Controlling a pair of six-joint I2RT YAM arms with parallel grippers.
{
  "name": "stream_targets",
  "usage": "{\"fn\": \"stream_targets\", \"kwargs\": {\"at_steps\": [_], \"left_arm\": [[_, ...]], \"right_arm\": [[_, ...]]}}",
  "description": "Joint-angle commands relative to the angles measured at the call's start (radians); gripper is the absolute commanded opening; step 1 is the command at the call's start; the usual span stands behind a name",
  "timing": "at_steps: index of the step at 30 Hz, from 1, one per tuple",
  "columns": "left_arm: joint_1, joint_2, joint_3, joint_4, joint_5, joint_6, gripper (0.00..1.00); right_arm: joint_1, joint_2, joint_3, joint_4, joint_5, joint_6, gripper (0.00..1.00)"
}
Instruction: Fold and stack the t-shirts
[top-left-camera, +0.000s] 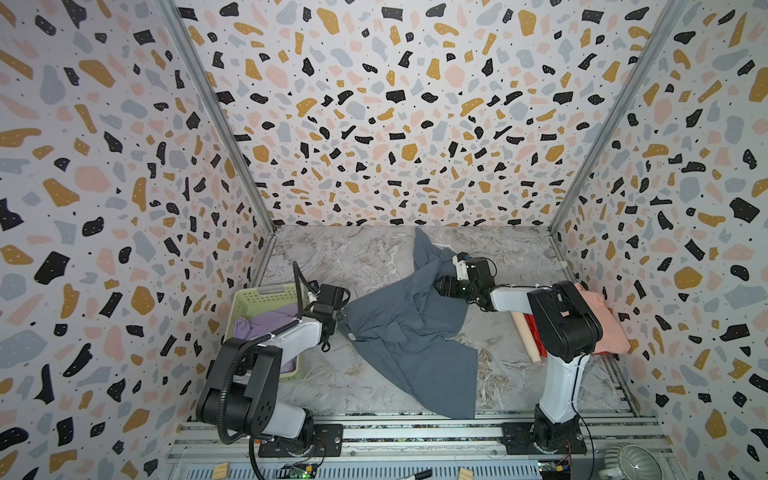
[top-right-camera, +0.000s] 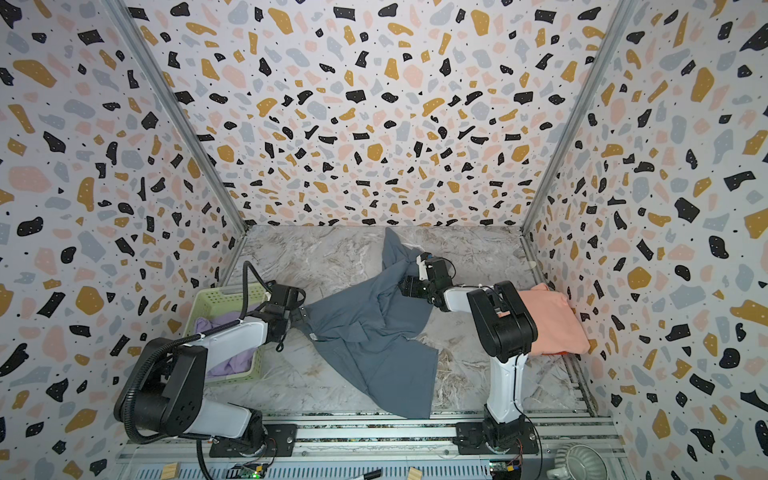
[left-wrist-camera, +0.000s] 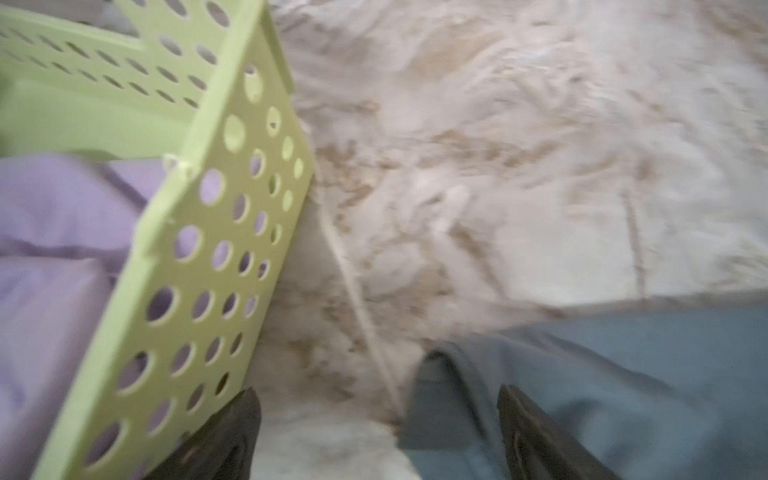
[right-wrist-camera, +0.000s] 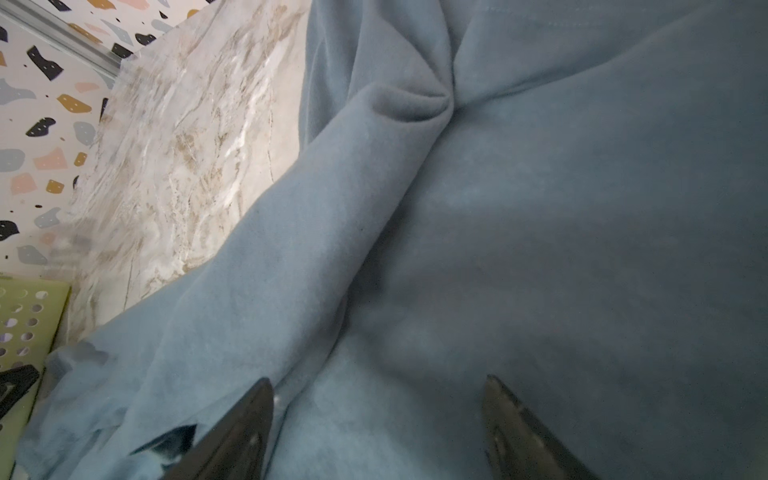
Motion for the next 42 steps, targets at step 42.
{"fn": "stream_targets", "kwargs": {"at_steps": [42], "left_arm": [[-0.07, 0.601, 0.482, 0.172, 0.46, 0.059, 0.6]], "right_arm": [[-0.021, -0.079, -0.205, -0.055, -0.082, -0.114, 0.76]]}}
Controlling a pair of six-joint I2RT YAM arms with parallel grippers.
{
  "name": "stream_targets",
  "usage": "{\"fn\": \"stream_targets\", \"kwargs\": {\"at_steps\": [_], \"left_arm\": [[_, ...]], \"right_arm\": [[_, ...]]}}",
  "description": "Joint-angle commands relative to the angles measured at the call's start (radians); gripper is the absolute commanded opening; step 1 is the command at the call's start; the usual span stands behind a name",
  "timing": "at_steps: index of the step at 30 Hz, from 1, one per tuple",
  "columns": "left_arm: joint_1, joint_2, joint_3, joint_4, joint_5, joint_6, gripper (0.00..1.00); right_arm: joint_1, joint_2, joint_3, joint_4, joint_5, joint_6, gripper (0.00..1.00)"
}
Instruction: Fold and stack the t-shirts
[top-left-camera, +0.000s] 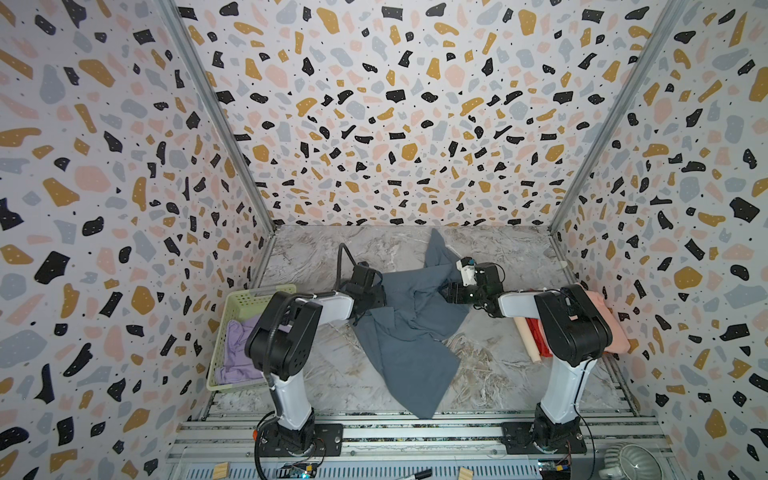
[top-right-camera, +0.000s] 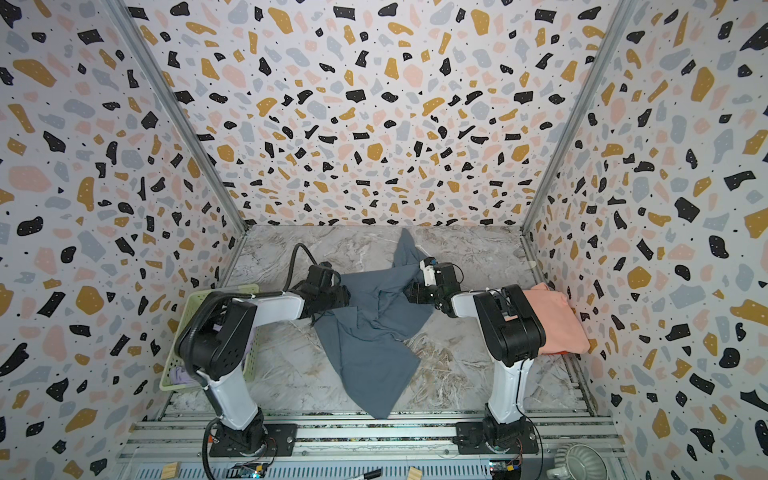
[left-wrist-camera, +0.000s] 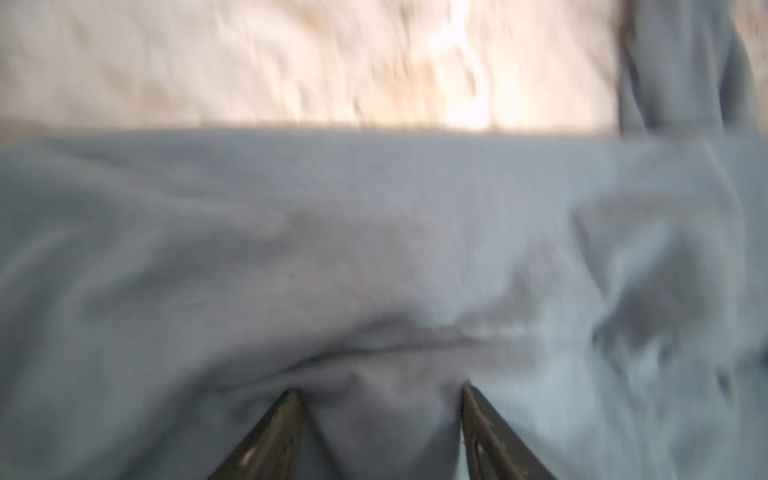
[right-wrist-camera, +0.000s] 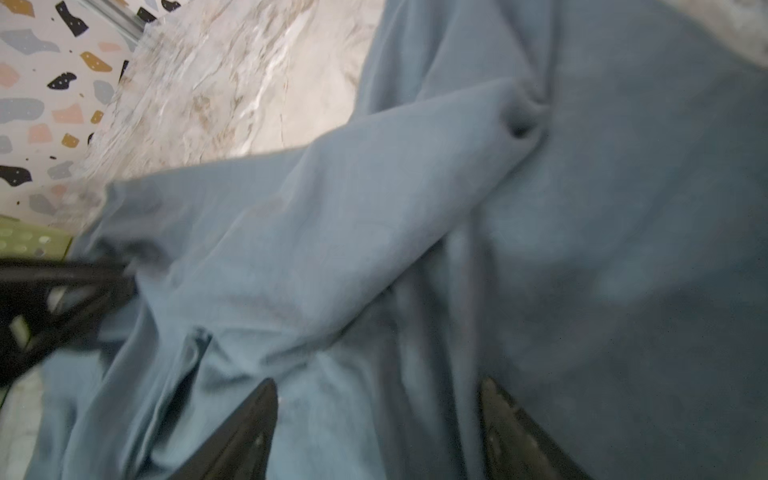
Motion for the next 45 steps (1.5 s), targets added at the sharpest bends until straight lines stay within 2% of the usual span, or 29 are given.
{"fn": "stream_targets", "kwargs": {"at_steps": [1, 4, 9, 15, 20, 25, 31, 36, 45], "left_arm": [[0.08, 0.164, 0.139, -0.067, 0.025, 0.022, 0.59], [0.116, 0.175, 0.242, -0.072, 0.097, 0.053, 0.6], [0.121, -0.013, 0.215, -0.106, 0.048, 0.12, 0.66], [0.121, -0.29, -0.044, -0.2, -0.071, 0.074, 0.75], [0.122, -0.509, -0.329, -0.234, -0.15, -0.032, 0.79], [0.123, -0.695, -0.505, -0.3, -0.2, -0.125, 0.81], [0.12, -0.919, -0.591, -0.532, -0.224, -0.23, 0.8], [0.095, -1.014, -0.64, -0.616, -0.136, -0.337, 0.79], [0.027, -1.147, -0.687, -0.832, -0.074, -0.509, 0.78]], "right_arm": [[0.004, 0.007, -0.035, -0.124, 0.024, -0.007, 0.76], [0.002, -0.004, 0.041, -0.188, 0.081, -0.058, 0.76], [-0.001, -0.079, 0.099, -0.25, 0.131, -0.061, 0.76], [-0.005, -0.244, 0.017, -0.365, 0.283, 0.037, 0.8], [-0.022, -0.321, -0.032, -0.441, 0.408, 0.014, 0.83], [-0.077, -0.341, -0.044, -0.429, 0.384, 0.018, 0.84], [-0.124, -0.317, -0.032, -0.41, 0.337, 0.016, 0.85], [-0.164, -0.29, -0.014, -0.4, 0.275, 0.018, 0.85], [-0.19, -0.287, -0.002, -0.38, 0.23, 0.023, 0.85]]}}
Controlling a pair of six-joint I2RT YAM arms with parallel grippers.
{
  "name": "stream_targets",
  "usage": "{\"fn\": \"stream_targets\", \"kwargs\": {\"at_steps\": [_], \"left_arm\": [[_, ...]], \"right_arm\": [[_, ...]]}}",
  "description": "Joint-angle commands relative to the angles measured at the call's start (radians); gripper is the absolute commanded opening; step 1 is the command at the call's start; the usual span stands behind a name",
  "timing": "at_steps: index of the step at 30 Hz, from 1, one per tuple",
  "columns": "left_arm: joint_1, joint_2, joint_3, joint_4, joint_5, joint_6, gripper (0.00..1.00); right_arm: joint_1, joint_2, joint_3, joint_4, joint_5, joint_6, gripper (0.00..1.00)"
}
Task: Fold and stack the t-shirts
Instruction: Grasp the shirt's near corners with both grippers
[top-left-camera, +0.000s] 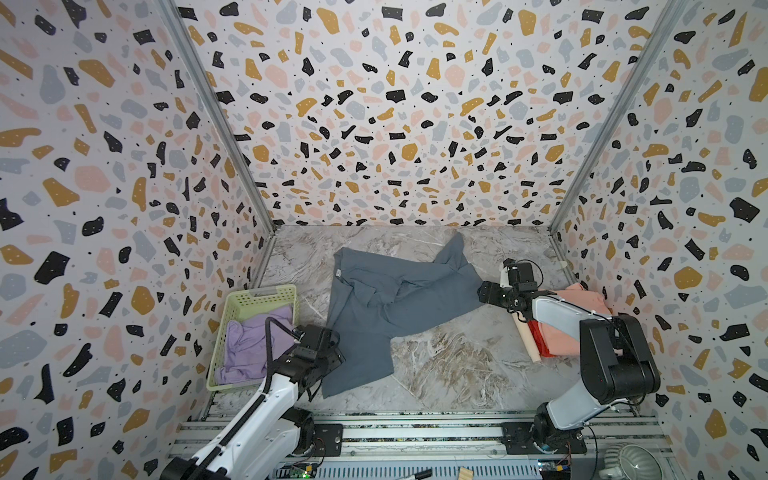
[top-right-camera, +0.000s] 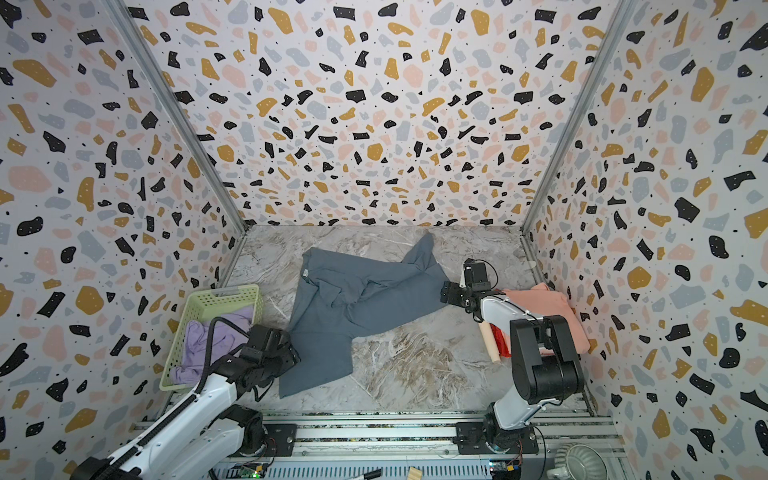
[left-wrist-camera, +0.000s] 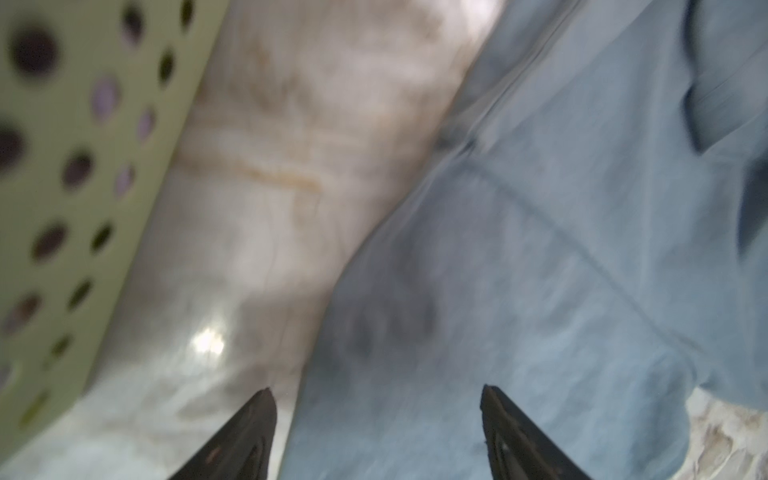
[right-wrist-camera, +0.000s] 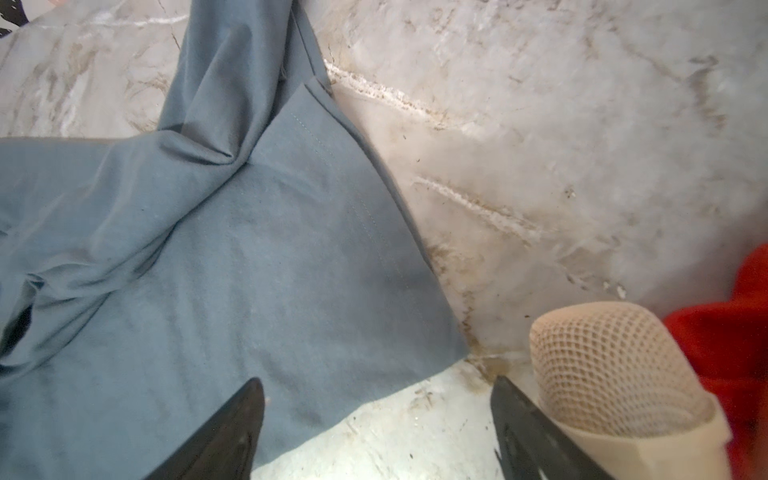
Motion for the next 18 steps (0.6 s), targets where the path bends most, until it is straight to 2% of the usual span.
{"fn": "stream_targets", "kwargs": {"at_steps": [1, 3, 8, 12, 16, 18], "left_arm": [[-0.017, -0.055, -0.003, -0.149, 0.024, -0.089, 0.78], [-0.018, -0.08, 0.001, -0.194, 0.02, -0.097, 0.78], [-0.026, -0.053, -0.099, -0.161, 0.151, -0.086, 0.71], [-0.065, -0.054, -0.163, -0.051, 0.185, -0.117, 0.51], [-0.08, -0.057, -0.139, 0.053, 0.142, -0.104, 0.28], [-0.08, -0.046, -0.116, 0.067, 0.107, -0.077, 0.14]], "right_arm": [[-0.007, -0.005, 0.026, 0.017, -0.028, 0.011, 0.85], [-0.007, 0.002, 0.025, 0.018, -0.032, 0.018, 0.85], [-0.008, 0.044, 0.052, -0.01, -0.018, 0.024, 0.86], [-0.003, 0.085, 0.061, -0.03, 0.013, 0.022, 0.85], [0.016, 0.138, 0.075, -0.05, 0.125, 0.038, 0.85], [0.021, 0.168, 0.086, -0.046, 0.138, 0.035, 0.83]]}}
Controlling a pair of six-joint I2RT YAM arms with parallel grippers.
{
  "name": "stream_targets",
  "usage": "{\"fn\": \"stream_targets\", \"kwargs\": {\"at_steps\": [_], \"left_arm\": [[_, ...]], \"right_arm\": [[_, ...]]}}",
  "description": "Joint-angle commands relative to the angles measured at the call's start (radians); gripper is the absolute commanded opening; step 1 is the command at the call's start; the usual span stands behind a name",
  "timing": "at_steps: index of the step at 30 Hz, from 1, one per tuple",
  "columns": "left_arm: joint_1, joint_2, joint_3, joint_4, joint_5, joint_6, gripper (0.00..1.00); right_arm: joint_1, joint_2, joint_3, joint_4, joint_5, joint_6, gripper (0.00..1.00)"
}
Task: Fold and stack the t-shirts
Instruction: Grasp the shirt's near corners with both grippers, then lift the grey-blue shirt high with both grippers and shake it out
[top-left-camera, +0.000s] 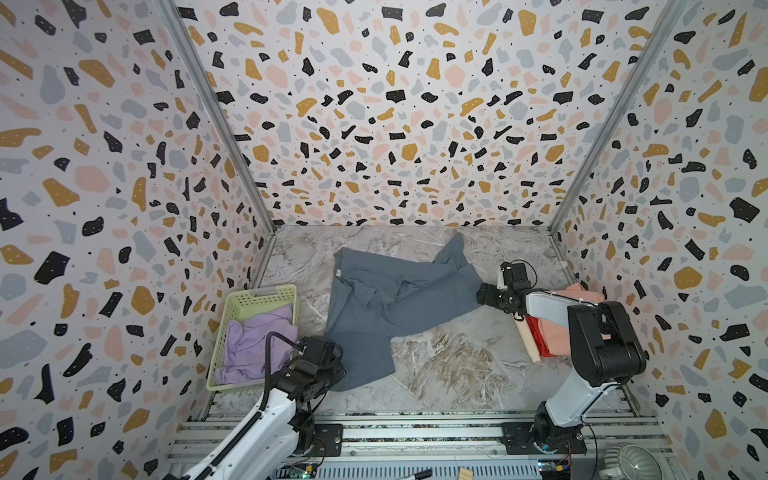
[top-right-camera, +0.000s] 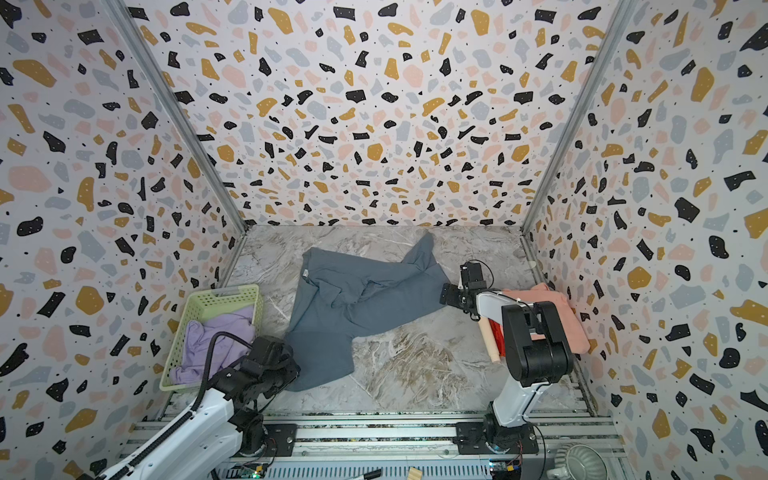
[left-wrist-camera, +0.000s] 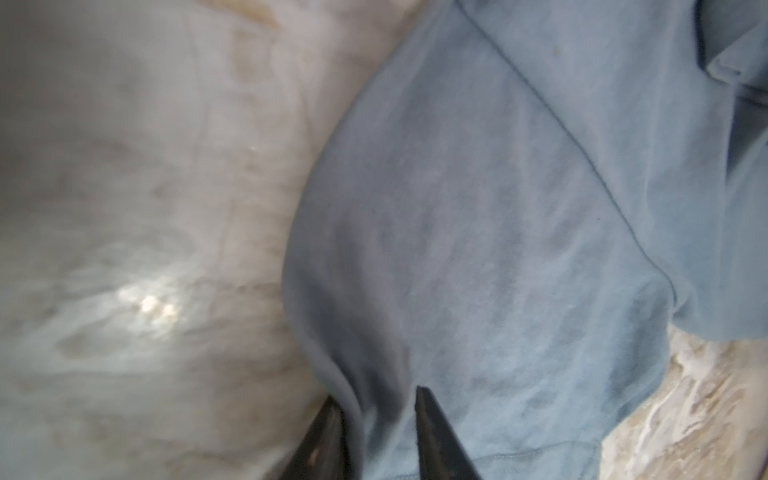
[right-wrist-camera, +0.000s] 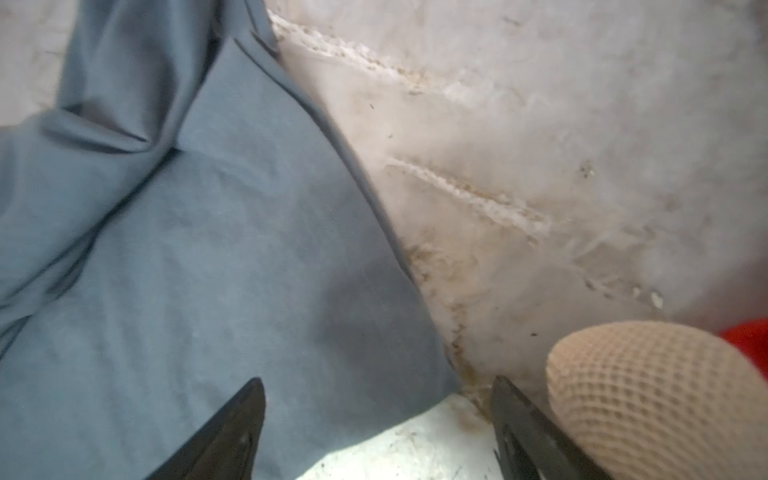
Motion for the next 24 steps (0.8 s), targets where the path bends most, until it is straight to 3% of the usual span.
{"fn": "stream_targets", "kwargs": {"at_steps": [1, 3, 10, 12, 16, 24], "left_arm": [[-0.006, 0.03, -0.008, 0.016, -0.016, 0.025, 0.09], [-0.007, 0.038, 0.008, 0.052, -0.023, 0.032, 0.0], [-0.007, 0.042, 0.092, 0.107, -0.071, 0.064, 0.0], [-0.007, 0.039, 0.106, 0.136, -0.074, 0.073, 0.0], [-0.007, 0.047, 0.174, 0.2, -0.094, 0.138, 0.0], [-0.005, 0.073, 0.564, 0.208, -0.248, 0.452, 0.0]], "right_arm": [[0.014, 0.043, 0.047, -0.054, 0.063, 0.015, 0.82], [0.027, 0.073, 0.068, -0.072, 0.078, 0.021, 0.78], [0.107, 0.102, 0.047, -0.118, 0.156, 0.098, 0.55], [0.12, 0.102, 0.021, -0.106, 0.146, 0.114, 0.4], [0.123, 0.07, -0.006, -0.076, 0.099, 0.117, 0.01], [0.113, -0.259, 0.199, -0.114, 0.066, -0.032, 0.0]]}}
